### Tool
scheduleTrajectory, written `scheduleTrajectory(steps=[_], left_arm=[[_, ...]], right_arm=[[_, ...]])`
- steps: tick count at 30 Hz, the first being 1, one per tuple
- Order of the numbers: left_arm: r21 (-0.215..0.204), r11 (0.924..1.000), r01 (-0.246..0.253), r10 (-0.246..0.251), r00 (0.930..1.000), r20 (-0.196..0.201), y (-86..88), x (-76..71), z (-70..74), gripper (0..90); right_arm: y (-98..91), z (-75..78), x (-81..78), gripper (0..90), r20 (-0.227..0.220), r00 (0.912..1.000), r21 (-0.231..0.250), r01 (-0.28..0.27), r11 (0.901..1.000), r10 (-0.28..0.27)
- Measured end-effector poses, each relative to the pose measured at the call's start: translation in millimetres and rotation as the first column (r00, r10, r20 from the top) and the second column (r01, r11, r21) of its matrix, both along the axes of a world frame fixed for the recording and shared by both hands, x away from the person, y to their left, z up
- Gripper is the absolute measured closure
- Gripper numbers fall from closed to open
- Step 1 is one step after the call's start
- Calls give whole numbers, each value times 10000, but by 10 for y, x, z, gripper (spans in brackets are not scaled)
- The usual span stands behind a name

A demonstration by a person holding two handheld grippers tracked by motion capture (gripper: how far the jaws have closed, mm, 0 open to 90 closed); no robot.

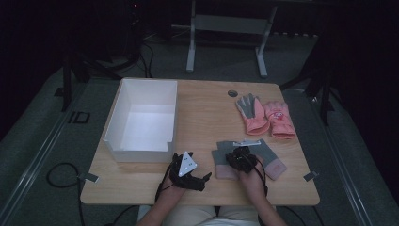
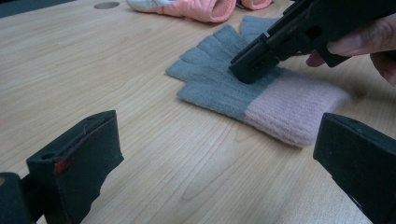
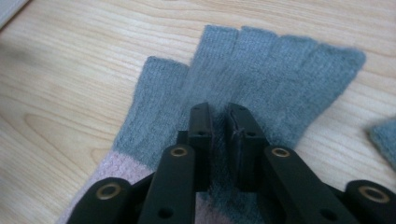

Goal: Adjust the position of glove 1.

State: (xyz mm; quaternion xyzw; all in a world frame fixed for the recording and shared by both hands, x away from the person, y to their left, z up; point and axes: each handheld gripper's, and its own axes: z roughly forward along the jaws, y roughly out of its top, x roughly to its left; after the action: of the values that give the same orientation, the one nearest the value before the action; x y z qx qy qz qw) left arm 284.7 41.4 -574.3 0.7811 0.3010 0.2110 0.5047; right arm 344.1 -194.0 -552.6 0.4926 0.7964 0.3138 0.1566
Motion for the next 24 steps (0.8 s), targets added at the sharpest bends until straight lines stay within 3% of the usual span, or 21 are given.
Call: scheduleTrajectory(steps=[3,5,9,10,13,16,18,19,20,24], left_arm=[[-21,10000,-12,12,10000,-35,1,1,0,4],[32,10000,13,-13,10000,-82,-3,6,0,4],[42,10000,22,-22,10000,-31,-7,2,0,4],[31,10000,15,-15,10000,-35,-10,2,-1,4],[36,10000,35,-35,10000,28,-4,-1,0,4],[32,10000,80,-80,10000,-19,-5,0,0,4],[-26,10000,90,-90,10000,6,-1,-1,0,4],[-26,10000,90,-90,10000,6,-1,-1,0,4],[-65,10000,72,-72,10000,-21,4,0,0,4],[-39,9999,94,-94,10000,7,-1,0,-1,4]], right_arm=[[-17,70,-4,663,104,9995,-94,-295,9995,296],[-82,190,-10,644,473,9965,-87,-687,9976,691],[-331,445,53,655,1103,9826,-511,-1447,9882,1496],[-432,512,68,655,1300,9741,-620,-1782,9820,1849],[-721,619,83,668,1545,9643,-1031,-2008,9742,2152],[-1001,643,93,668,1474,9646,-1216,-2019,9718,2188],[-1178,631,94,667,1316,9684,-1095,-1981,9740,2117],[-1178,631,94,667,1316,9684,-1095,-1981,9740,2117],[-1313,583,92,665,1175,9716,-1221,-1909,9740,2052],[-1440,425,74,657,738,9735,-1354,-2050,9693,2162]])
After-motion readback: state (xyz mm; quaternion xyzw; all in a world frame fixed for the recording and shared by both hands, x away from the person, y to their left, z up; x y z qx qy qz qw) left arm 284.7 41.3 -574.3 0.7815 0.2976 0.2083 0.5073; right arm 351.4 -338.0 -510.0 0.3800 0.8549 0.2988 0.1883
